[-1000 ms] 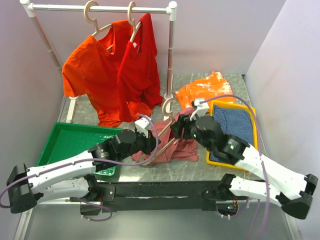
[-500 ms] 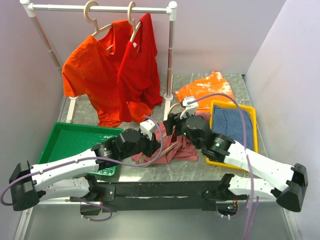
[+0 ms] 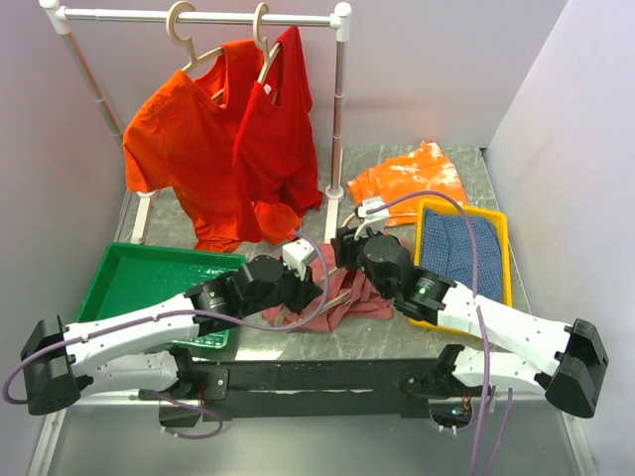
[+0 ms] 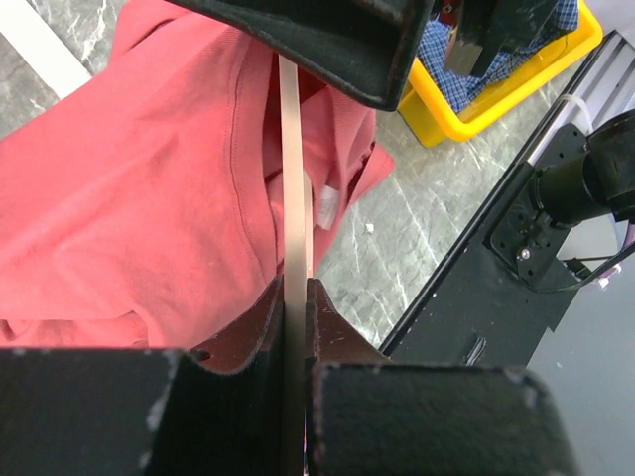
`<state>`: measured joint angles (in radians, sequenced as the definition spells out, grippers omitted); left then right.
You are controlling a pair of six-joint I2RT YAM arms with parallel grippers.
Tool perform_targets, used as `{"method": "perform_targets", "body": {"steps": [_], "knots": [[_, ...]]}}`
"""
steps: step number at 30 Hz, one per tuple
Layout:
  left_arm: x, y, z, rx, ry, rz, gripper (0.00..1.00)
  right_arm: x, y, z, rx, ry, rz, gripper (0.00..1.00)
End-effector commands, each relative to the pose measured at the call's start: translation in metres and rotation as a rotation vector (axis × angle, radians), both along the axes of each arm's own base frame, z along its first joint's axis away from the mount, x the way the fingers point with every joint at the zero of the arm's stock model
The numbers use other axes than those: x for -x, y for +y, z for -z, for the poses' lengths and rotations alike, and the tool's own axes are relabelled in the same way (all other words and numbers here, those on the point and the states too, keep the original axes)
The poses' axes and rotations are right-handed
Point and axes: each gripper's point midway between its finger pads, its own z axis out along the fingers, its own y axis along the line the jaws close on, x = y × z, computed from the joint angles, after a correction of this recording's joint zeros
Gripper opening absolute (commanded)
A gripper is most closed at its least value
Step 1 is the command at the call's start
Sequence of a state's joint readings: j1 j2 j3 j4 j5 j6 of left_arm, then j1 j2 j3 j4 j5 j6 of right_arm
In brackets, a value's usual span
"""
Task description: Place the t-shirt on the hanger
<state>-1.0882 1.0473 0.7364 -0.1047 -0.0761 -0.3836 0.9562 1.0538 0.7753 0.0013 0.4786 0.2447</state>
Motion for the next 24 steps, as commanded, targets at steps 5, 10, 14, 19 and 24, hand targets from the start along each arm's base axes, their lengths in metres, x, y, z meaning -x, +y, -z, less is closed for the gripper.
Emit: {"method": "perform_targets", "body": {"steps": [5,10,14,19,24], "knots": [[-0.007,-0.016,-0.062,0.178,-0.069,-0.013,0.01,-0.004,0.002,-0.006,-0.042,-0.02,0.021,0.61],[-0.009,-0.014,-0.055,0.155,-0.059,-0.028,0.01,0.002,0.004,-0.005,-0.111,0.025,-0.035,0.7],[-0.007,-0.01,-0.058,0.162,-0.068,-0.026,0.01,0.014,0.005,-0.022,-0.23,-0.005,-0.117,0.74],[-0.006,-0.013,-0.056,0.153,-0.067,-0.007,0.01,0.014,0.006,-0.015,-0.239,0.002,-0.121,0.64],[-0.002,-0.015,-0.055,0.154,-0.066,0.018,0.01,0.006,0.005,-0.006,-0.23,-0.006,-0.087,0.6]]}}
